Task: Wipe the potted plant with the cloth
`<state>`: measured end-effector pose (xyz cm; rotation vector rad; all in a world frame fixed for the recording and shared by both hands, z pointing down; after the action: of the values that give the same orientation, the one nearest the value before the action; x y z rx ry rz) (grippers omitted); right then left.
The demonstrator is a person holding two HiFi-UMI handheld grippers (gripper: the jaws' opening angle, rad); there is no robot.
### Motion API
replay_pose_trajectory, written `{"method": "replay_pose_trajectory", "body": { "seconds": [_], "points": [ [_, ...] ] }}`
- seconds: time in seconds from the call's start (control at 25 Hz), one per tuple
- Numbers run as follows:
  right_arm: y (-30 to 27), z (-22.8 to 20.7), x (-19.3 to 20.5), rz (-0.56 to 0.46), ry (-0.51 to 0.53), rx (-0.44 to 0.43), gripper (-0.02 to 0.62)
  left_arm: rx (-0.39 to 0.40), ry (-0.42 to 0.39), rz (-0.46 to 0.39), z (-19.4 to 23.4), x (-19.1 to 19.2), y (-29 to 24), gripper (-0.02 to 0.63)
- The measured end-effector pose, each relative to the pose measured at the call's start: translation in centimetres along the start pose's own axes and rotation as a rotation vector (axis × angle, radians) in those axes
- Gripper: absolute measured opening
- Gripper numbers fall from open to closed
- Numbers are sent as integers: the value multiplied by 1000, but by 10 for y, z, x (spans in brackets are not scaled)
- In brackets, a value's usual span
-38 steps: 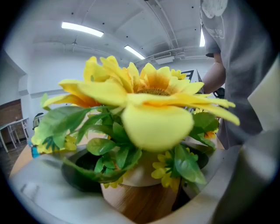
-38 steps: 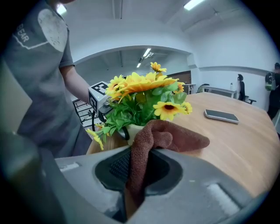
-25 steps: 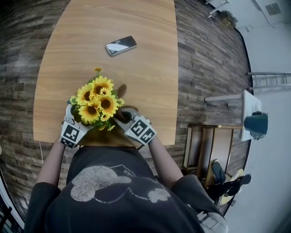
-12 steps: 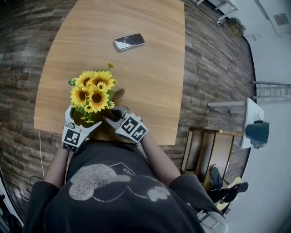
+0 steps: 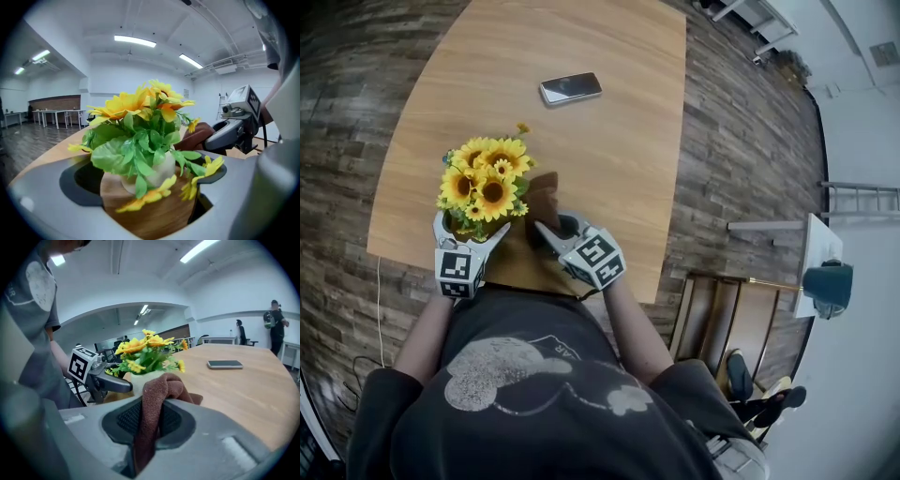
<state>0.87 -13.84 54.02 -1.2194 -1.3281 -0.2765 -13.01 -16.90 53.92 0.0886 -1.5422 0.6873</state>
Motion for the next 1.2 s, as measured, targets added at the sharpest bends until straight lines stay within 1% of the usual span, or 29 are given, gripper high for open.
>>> {"method": "replay_pose_trajectory", "body": {
  "seconds": [0.12,0.24,0.32,0.44,0.56,0.76,1.0,1.2],
  "points": [
    [19,-25,1,-8,-19,75,46,-56,43,12,0,-3,-9,624],
    [27,-45,-3,2,15,120,45,-79,76,34,-2,4,-20,620],
    [26,-55,-8,15,49,127,46,-95,81,30,-1,6,-25,606],
    [15,-65,-18,42,107,113,46,-104,57,22,2,1,-29,544],
    [3,-74,-26,69,164,105,46,-97,41,24,1,-5,-28,520],
    [-29,-87,-43,110,259,81,46,-36,17,23,6,-5,-26,495],
    [-60,-92,-54,156,367,19,45,63,-63,42,7,5,-24,474],
    [-86,-85,-57,200,449,-31,46,158,-70,38,13,10,-19,466]
  ]
}}
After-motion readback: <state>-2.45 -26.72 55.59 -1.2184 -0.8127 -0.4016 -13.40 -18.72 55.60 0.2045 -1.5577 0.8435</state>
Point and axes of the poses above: the fingertips, and each gripper's own axes: y backward along the fingers, z to its left, x out of its underside, the point moved 3 cm from there along y, backward along the fingers, and after that the axes turned 3 degrees about -x, right-handed, at the moved point
